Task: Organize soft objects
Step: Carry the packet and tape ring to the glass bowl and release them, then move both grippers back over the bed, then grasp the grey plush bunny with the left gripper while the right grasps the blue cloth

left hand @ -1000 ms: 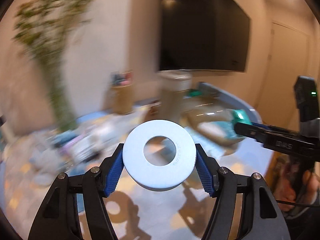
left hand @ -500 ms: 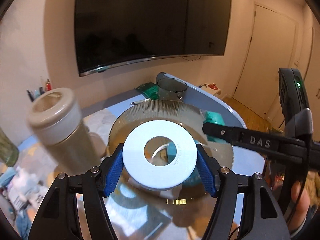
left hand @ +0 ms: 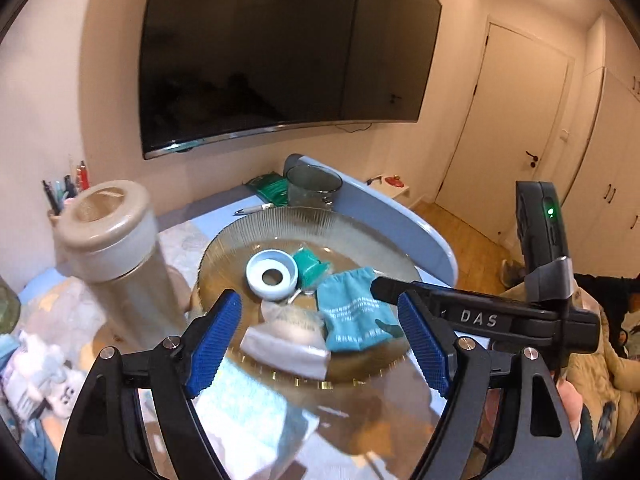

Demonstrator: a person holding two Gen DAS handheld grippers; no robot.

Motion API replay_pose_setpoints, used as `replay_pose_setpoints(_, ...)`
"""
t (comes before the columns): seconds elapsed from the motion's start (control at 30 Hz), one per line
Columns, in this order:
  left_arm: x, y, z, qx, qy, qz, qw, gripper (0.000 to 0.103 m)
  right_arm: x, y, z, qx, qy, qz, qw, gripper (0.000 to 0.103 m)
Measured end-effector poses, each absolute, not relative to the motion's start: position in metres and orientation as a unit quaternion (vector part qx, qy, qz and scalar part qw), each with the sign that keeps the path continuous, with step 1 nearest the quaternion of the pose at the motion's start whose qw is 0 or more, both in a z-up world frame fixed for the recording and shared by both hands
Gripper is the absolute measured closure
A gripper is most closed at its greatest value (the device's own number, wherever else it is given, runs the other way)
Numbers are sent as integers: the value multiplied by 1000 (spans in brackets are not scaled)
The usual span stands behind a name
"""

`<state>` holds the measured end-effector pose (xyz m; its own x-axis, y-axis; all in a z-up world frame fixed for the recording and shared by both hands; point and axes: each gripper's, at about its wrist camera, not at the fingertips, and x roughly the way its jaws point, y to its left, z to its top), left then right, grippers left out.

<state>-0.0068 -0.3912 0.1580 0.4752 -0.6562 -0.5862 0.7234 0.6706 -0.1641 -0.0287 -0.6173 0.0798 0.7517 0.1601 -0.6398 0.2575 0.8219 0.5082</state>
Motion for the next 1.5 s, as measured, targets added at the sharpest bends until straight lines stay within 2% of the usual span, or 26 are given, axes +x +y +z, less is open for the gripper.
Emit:
replay_pose_setpoints(0.17, -31, -337, 172, 46, 302, -388, 870, 24, -51, -576, 95, 256, 353, -5, 900, 39)
replay_pose_setpoints(0.47, -57, -183, 183, 4, 287, -289, 913, 23, -82, -461, 144, 136, 334, 71, 930, 38)
replay_pose_setpoints(0.5, -58, -166, 181, -1, 290, -274, 917, 21, -83, -450, 147, 127, 332, 81, 931, 36)
replay_pose_setpoints(0.57, -61, -126, 173, -18, 301, -234, 924, 20, -83, -409, 150, 103, 328, 114, 932, 20)
replay_pose_setpoints(0.8, -60, -16, 112, -43, 341, -107, 933, 20, -64, -290, 112, 48, 368, 191, 909, 18)
replay_pose_setpoints(0.97, -48, 19, 72, -18, 366, -52, 929, 20, -30, -248, 58, 75, 417, 206, 882, 18)
replay_pose_setpoints(1.17, -36, 38, 29, -19, 398, -37, 916, 20, -7, -233, 12, 69, 430, 177, 883, 18)
replay_pose_setpoints(1.5, -32, 46, 18, -37, 408, -47, 911, 19, 6, -249, -2, 107, 441, 164, 876, 18)
